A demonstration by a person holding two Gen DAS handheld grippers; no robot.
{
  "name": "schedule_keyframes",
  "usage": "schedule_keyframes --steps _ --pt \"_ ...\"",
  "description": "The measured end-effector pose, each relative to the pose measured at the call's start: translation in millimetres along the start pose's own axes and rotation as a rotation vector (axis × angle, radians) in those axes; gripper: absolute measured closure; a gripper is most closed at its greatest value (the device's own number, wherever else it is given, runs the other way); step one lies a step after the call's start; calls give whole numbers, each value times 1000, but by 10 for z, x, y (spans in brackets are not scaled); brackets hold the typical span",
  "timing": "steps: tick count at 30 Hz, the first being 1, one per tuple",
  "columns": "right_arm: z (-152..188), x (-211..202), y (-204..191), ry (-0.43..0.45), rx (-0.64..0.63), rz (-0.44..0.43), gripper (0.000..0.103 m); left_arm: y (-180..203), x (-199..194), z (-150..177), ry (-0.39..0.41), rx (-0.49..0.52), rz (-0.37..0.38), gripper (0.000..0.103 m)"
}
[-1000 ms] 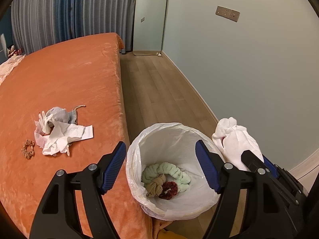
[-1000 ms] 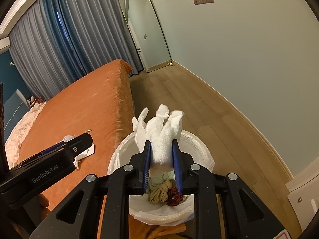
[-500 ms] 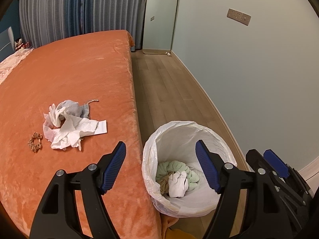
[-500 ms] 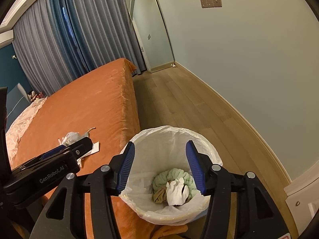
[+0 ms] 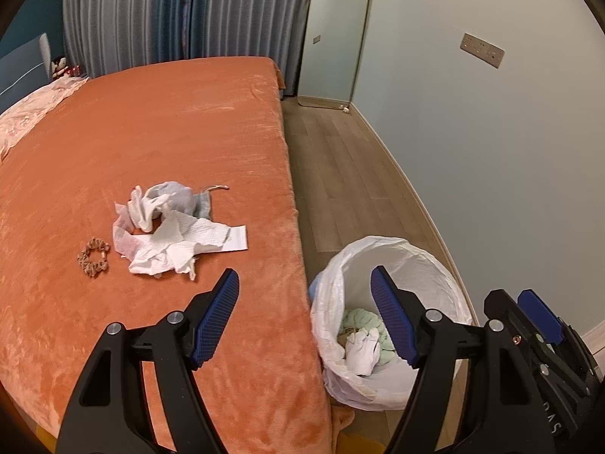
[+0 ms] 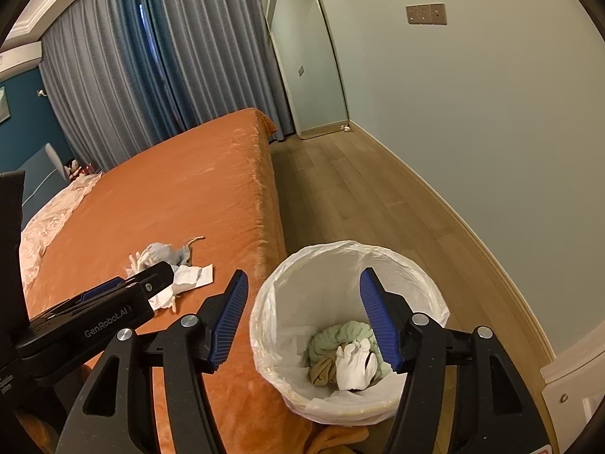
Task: Collect trash
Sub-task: 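Move both grippers back over the bed toward the tissues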
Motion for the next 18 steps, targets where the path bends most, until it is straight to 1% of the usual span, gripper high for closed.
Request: schedule_keyframes --steps 3,5,12,15,18 --pt "21 12 -142 -5 -17 -10 43 -163 -23 7 5 -13 -15 34" --pt "45 32 -241 -9 -27 -16 43 -286 -41 6 8 -27 -25 30" --pt "126 129 -643 -30 -72 -47 42 -736 -85 15 17 -70 -67 29" --pt "173 175 -800 -42 -87 -60 39 -959 -90 29 20 -89 -96 27" --pt "227 219 -982 -50 -107 -74 38 -1194 -76 67 13 -113 -115 27"
Point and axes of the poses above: each gripper's, at about its wrist camera, not at the fingertips, and x roughly the way its jaws point, y to its right, z to its underside, the point moved 10 cm from there along x, roughly the way its jaws point, and after that the axes turned 1 degree about x, right-handed, at the moved point
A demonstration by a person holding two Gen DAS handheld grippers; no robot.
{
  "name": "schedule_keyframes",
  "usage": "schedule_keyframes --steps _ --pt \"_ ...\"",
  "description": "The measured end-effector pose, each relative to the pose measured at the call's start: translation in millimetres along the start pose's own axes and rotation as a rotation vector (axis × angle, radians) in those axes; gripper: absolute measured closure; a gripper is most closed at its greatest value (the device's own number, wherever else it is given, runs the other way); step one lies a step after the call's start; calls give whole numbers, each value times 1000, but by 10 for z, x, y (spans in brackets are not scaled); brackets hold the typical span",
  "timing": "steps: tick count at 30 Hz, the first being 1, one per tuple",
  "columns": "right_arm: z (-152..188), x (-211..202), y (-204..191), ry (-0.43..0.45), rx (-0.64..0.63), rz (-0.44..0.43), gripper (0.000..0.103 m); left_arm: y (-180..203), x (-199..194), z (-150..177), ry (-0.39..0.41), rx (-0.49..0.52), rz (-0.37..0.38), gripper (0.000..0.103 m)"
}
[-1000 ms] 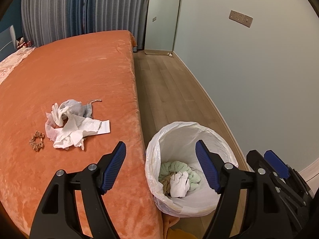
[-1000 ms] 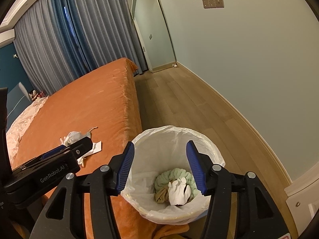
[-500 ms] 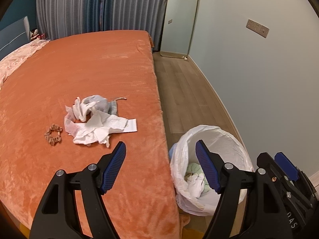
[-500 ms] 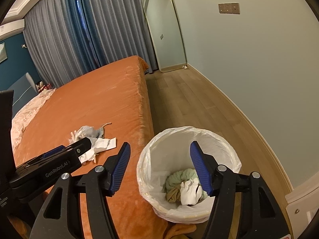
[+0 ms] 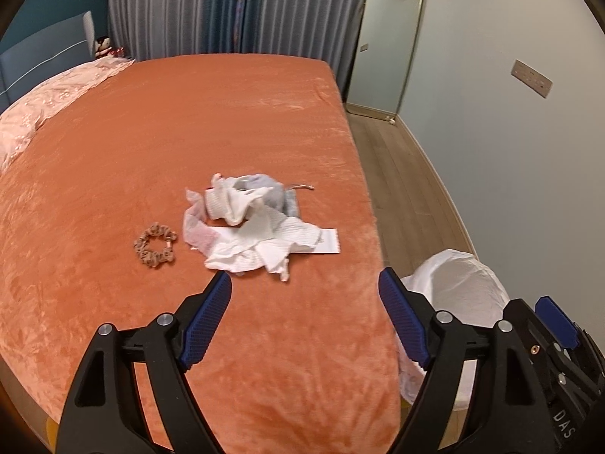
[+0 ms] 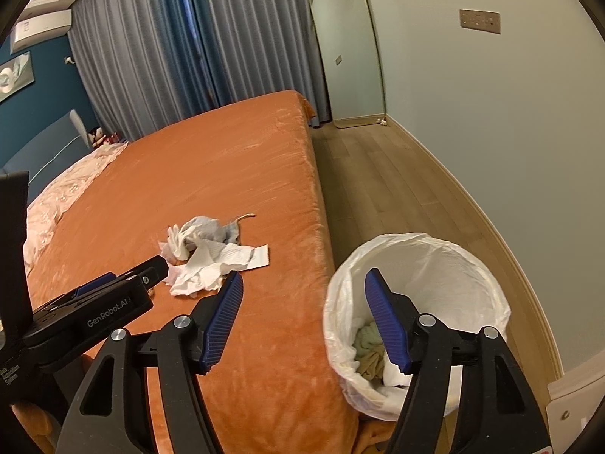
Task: Collect trash
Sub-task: 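Move both grippers back over the bed toward the tissues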
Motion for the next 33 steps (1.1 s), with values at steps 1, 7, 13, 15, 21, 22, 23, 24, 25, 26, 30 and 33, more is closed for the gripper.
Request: schedule_keyframes --steps 1,7,13,15,21,22,23,24,25,26,30,33 --pt "9 25 -54 -5 -6 -4 38 -71 15 8 -2 -8 -6 27" --pt "98 209 -421 -36 -50 -31 38 -617 135 51 -20 -66 -53 27" --pt "190 447 -795 -71 -95 -53 38 -1174 280 115 -43 -103 -111 27" --pt "232 537 -917 -82 -111 -59 38 -1344 341 137 -54 -125 -123 27" --pt "335 895 -1226 -126 -143 -73 38 -1915 581 201 -92 -189 -175 27" --pt "343 933 -1250 -131 -144 -74 38 -2019 637 207 -97 -197 -185 27" --pt "350 999 -1283 -139 -145 -75 38 -2094 685 210 -103 -201 -194 27" --pt "359 1072 -1317 -146 -146 -76 38 -2146 726 210 -107 -205 -199 27" --pt "366 1147 -1346 -153 -148 -75 38 -2214 779 209 -113 -210 -206 27" --pt "371 1224 -1372 -160 -149 -75 38 -2284 844 209 -122 -218 -210 27" --pt "393 1507 -1451 -186 -149 -70 38 -2456 1088 208 -154 -236 -216 27" --pt "417 1745 -1479 -209 -147 -59 38 -2505 1307 202 -175 -231 -214 27"
Point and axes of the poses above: each gripper's, at about its wrist camera, not at the fingertips, and x roughly the way its jaws point, y to its right, z to its underside, the point moved 10 cm from there along x, roughly the way its jaws point, and after that the axes turned 1 degree about x, right-handed, at the moved point
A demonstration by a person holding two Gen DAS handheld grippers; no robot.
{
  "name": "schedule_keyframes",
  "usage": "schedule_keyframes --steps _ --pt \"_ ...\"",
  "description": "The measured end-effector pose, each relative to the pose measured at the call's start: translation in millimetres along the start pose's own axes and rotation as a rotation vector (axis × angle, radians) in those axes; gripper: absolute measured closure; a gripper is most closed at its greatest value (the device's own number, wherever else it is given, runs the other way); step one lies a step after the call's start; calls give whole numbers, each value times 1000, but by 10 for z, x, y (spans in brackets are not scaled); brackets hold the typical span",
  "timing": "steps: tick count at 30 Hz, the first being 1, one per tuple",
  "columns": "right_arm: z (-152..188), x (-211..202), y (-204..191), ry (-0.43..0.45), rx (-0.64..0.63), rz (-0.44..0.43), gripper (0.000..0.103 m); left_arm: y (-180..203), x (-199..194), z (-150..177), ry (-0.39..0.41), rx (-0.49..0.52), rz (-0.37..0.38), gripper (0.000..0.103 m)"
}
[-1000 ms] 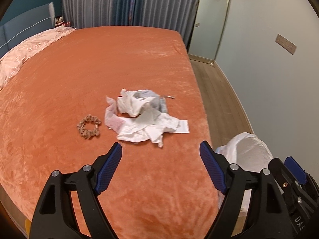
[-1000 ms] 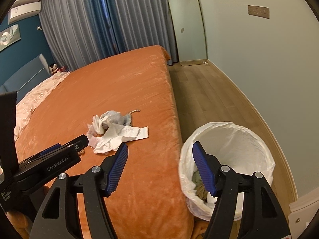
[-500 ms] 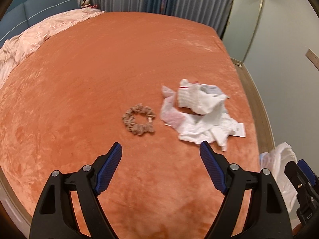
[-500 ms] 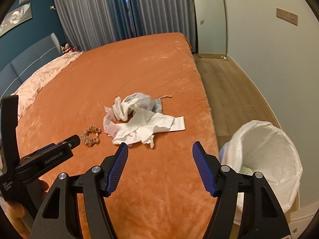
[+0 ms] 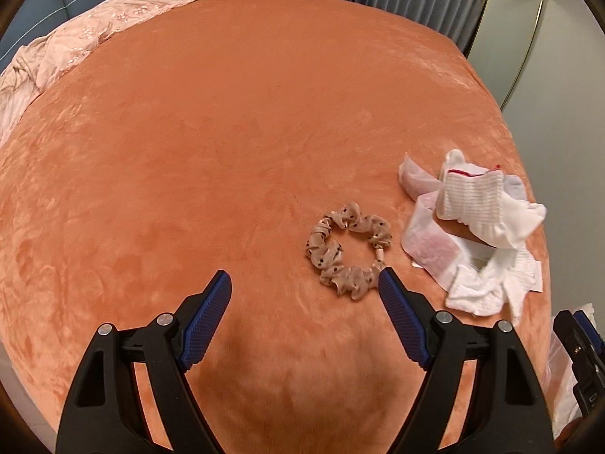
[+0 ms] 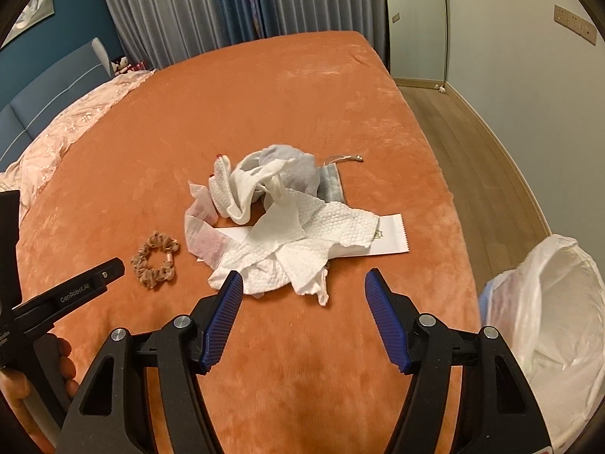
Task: Collect trash
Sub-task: 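Grasp the brown beaded scrunchie with the left gripper while the right grasps white tissue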
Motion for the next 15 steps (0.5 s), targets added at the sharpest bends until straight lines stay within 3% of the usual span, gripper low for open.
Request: schedule_keyframes --steps 6,8,10,14,15 --pt "-16 370 7 -44 15 4 39 86 348 -12 -52 15 22 40" --pt "0 477 -12 -56 11 3 41 131 447 4 -71 18 40 50" --pt "17 564 -32 -69 7 1 45 169 506 -3 -72 23 44 56" --pt "74 708 -59 -97 13 -12 63 227 538 -33 -67 43 60 85" --pt "87 722 -58 -99 15 -15 68 235 541 -36 -69 44 61 86"
Point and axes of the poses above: each gripper's, at about its wrist camera, not at the fingertips, and x roughly the way its jaws point, y to its right, z to its underside, the point moved 10 cm from there along x, roughly the way its jaws point, and after that the axes turned 1 degree about x, right-handed, at the moved point
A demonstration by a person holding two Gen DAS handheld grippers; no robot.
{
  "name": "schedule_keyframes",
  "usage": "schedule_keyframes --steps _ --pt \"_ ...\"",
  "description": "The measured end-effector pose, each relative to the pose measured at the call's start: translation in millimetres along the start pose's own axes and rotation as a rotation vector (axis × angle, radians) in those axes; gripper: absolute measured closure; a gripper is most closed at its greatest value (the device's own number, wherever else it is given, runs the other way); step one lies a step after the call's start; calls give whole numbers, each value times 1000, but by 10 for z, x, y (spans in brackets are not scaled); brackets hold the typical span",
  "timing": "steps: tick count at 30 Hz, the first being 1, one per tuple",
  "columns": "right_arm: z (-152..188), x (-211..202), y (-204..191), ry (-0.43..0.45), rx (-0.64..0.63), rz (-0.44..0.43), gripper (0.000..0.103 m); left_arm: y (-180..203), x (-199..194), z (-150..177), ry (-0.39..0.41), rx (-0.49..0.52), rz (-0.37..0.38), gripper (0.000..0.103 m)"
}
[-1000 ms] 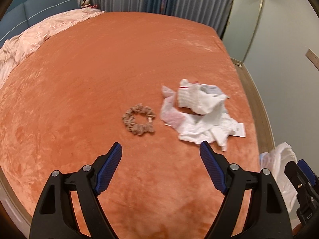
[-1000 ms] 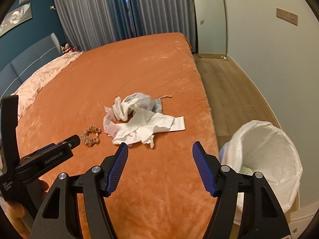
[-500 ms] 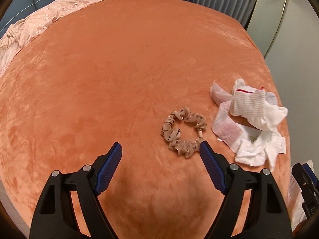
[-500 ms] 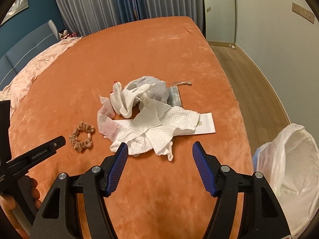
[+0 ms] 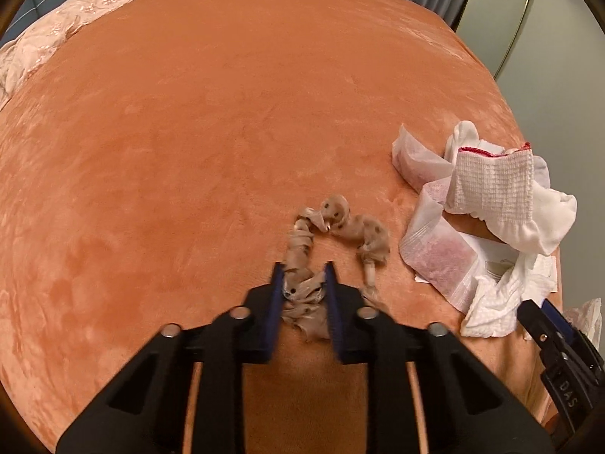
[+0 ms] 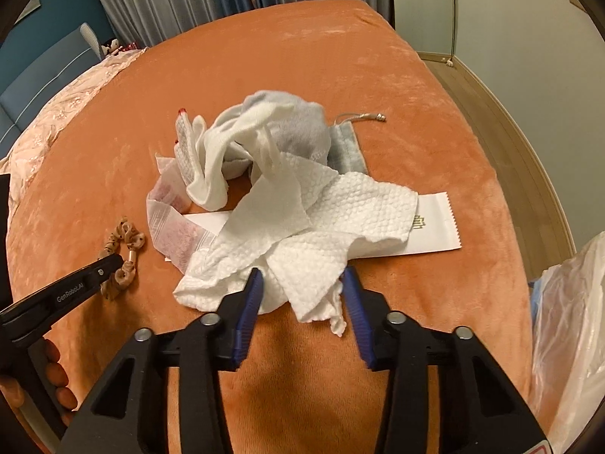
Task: Collect trash
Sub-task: 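Grasp the brown beaded scrunchie with the left gripper while the right grasps white tissue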
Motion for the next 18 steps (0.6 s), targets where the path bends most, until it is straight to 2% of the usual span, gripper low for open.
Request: schedule_keyframes --steps 1,3,4,10,18 --pt "6 9 1 -1 2 -5 71 4 -7 2 4 0 0 88" --pt "13 8 3 -2 5 -10 90 16 -30 8 11 1 0 90" --pt "17 -3 7 -3 4 -11 93 28 -40 20 13 1 -1 90" --pt "-44 -284 -4 41 6 -42 96 113 -288 20 47 -3 11 91" --pt "-259 -983 26 152 37 -91 96 484 -888 -18 128 49 49 91"
Point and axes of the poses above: each gripper's, at about its wrist camera, not at the fingertips, and x roughly the way its jaws point, y to its right, z to its underside, the point moved 10 cm from there along x, roughly the way its jaws point, and after that the axes turned 1 degree about x, right-handed, at the moved point
